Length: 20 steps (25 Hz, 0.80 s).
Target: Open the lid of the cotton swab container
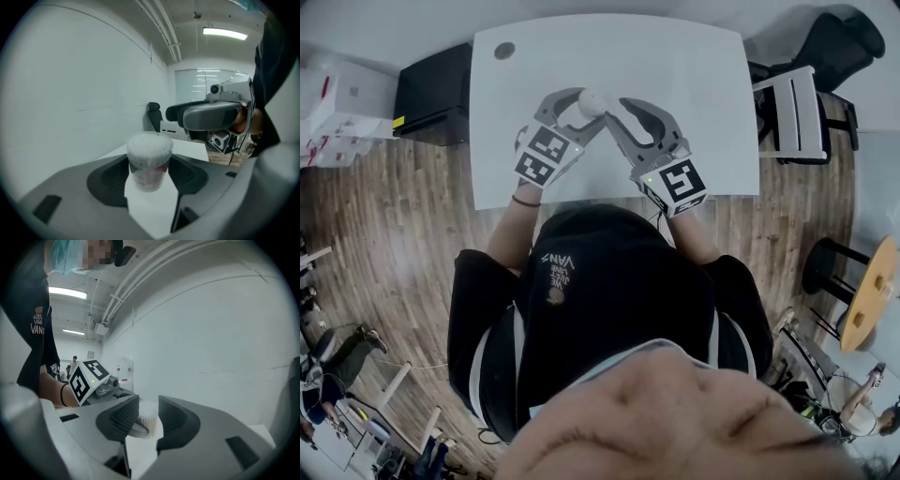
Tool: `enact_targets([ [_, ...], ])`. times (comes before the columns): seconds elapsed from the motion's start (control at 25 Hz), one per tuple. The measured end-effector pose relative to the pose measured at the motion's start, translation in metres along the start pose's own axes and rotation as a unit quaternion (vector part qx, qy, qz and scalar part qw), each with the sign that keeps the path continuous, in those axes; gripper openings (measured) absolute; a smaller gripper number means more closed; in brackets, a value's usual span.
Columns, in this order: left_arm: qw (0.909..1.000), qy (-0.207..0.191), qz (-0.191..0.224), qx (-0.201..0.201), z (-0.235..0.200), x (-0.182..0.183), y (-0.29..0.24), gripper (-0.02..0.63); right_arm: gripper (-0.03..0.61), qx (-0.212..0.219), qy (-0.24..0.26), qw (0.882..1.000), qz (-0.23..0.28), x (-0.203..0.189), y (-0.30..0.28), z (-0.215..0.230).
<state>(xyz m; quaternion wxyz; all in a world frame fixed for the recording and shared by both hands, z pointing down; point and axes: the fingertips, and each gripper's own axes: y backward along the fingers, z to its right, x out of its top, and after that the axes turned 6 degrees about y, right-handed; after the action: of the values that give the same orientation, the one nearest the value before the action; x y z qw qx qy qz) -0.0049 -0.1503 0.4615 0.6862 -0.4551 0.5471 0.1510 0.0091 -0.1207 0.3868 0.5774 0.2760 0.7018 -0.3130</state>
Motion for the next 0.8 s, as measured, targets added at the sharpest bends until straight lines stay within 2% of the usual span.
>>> enact_targets([
  [0.44, 0.9997, -0.025, -0.003, 0.005, 0.007, 0.001, 0.006, 0.267, 0.2, 0.026, 0.011, 0.999, -0.029, -0.004, -0.013, -0.013],
  [0.64, 0.9989, -0.041, -0.019, 0.014, 0.007, -0.004, 0.003, 0.267, 0.258, 0.04, 0.013, 0.997, -0.057, -0.011, -0.02, -0.011],
  [0.8, 0.9976, -0.06, -0.029, 0.017, 0.008, -0.009, 0.001, 0.267, 0.273, 0.053, 0.011, 0.996, -0.077, -0.016, -0.027, -0.012],
])
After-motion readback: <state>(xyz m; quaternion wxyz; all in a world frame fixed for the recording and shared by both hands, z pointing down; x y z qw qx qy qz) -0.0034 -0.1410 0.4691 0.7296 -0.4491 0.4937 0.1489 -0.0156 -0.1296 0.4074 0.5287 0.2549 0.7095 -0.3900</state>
